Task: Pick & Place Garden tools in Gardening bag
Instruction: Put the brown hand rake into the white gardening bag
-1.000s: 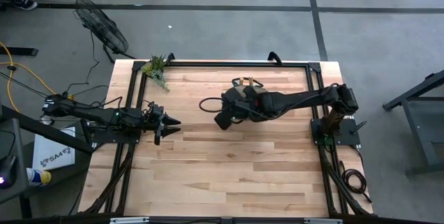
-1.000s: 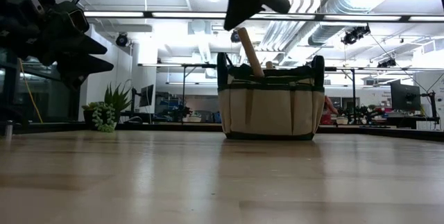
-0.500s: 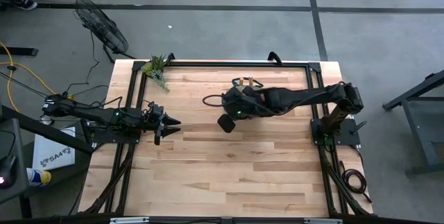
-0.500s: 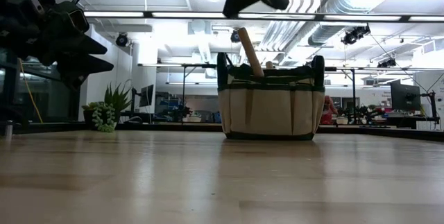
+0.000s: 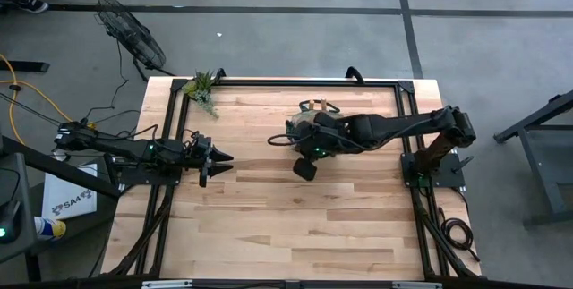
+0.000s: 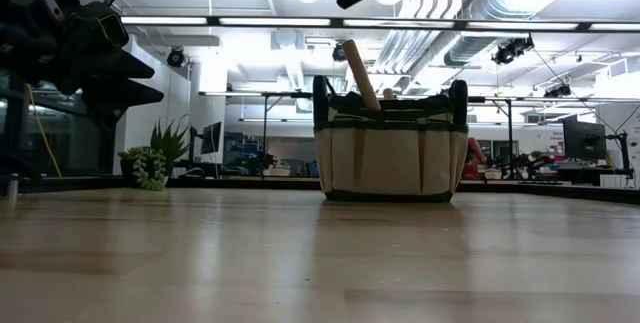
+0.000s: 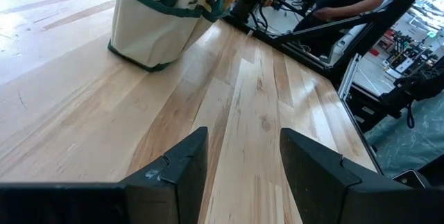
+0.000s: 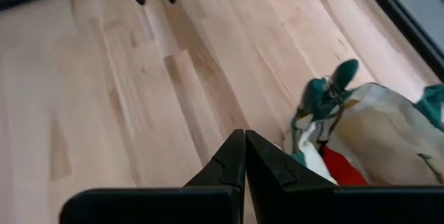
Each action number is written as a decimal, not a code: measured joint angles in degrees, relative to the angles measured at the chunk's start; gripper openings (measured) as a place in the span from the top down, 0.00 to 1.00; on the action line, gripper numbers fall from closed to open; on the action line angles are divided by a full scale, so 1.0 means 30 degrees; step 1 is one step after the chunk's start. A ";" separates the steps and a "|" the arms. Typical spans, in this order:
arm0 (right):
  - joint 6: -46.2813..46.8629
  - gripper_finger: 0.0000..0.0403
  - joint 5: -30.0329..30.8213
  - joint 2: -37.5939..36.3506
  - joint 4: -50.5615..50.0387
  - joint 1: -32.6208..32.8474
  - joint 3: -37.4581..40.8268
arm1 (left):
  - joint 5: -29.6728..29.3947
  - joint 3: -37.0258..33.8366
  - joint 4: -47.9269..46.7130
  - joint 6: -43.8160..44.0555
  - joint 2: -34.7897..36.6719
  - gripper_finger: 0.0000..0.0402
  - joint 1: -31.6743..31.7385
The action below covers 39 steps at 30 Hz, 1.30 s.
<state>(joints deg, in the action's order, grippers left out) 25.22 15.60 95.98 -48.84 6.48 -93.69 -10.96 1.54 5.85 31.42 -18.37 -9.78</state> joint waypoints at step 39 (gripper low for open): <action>0.0502 0.99 0.2170 0.1581 -0.3650 -0.0554 0.0000 | 0.0006 0.0004 0.0000 -0.0006 -0.0001 0.57 0.0000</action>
<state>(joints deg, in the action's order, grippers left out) 26.73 22.11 100.73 -59.79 4.82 -93.69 -10.94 1.55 5.85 31.40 -18.37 -9.78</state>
